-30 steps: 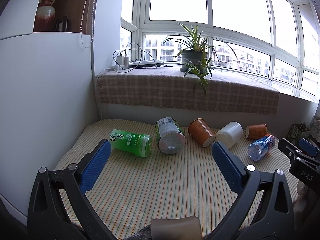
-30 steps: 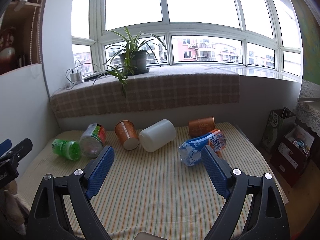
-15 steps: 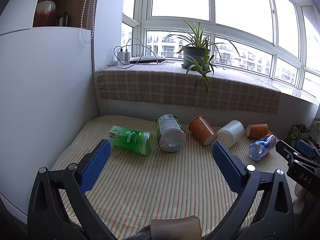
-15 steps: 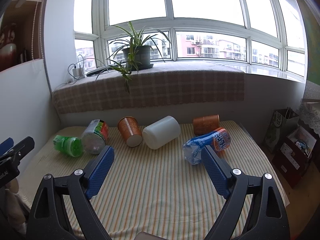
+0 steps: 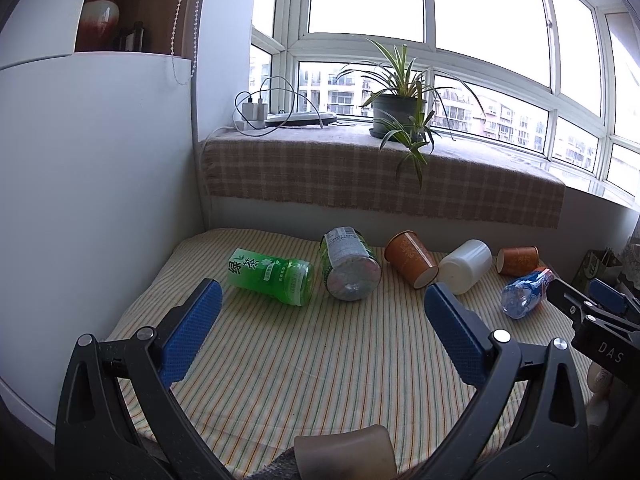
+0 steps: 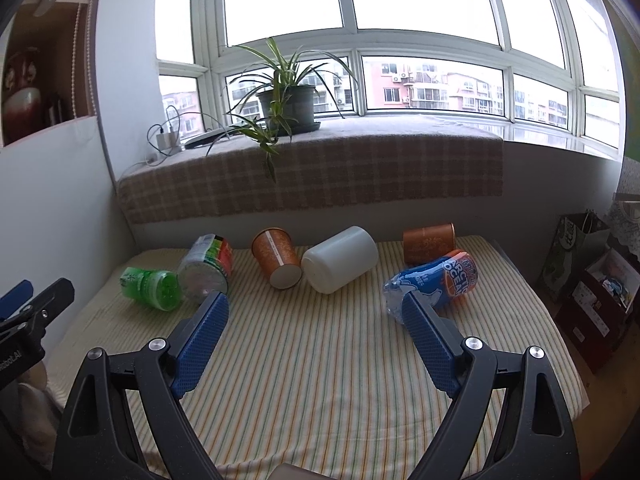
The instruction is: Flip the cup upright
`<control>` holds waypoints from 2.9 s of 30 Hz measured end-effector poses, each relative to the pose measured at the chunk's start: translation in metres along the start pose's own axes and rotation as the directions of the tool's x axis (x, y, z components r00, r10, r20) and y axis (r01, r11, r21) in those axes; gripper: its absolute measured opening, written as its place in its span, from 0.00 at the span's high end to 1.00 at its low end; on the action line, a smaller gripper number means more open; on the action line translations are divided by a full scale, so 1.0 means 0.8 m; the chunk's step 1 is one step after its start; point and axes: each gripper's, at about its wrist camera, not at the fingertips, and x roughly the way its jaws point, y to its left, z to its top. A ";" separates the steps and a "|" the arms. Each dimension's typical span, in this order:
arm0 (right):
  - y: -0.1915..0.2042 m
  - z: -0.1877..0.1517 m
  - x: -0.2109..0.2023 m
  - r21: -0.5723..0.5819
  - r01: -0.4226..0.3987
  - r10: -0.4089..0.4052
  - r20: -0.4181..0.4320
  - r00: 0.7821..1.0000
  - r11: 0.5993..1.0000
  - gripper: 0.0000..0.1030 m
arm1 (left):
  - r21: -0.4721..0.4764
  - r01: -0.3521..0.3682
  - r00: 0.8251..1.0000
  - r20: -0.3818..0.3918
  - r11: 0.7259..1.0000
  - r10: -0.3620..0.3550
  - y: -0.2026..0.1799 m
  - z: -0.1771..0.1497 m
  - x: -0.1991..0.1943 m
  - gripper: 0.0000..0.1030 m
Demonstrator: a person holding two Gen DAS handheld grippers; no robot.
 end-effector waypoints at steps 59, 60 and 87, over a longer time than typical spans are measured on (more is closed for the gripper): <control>0.367 -0.026 0.307 -0.698 -0.569 0.081 -0.599 0.797 0.434 0.16 | -0.085 -0.199 0.960 -0.216 0.976 0.177 0.156 -0.063 -0.013 0.00; 0.369 -0.028 0.312 -0.699 -0.569 0.075 -0.601 0.796 0.434 0.16 | -0.086 -0.199 0.960 -0.217 0.976 0.176 0.156 -0.063 -0.012 0.00; 0.275 0.018 0.209 -0.469 -0.577 0.313 -0.527 0.790 0.669 0.35 | -0.041 -0.135 0.973 -0.192 0.990 0.125 0.116 -0.038 0.019 0.00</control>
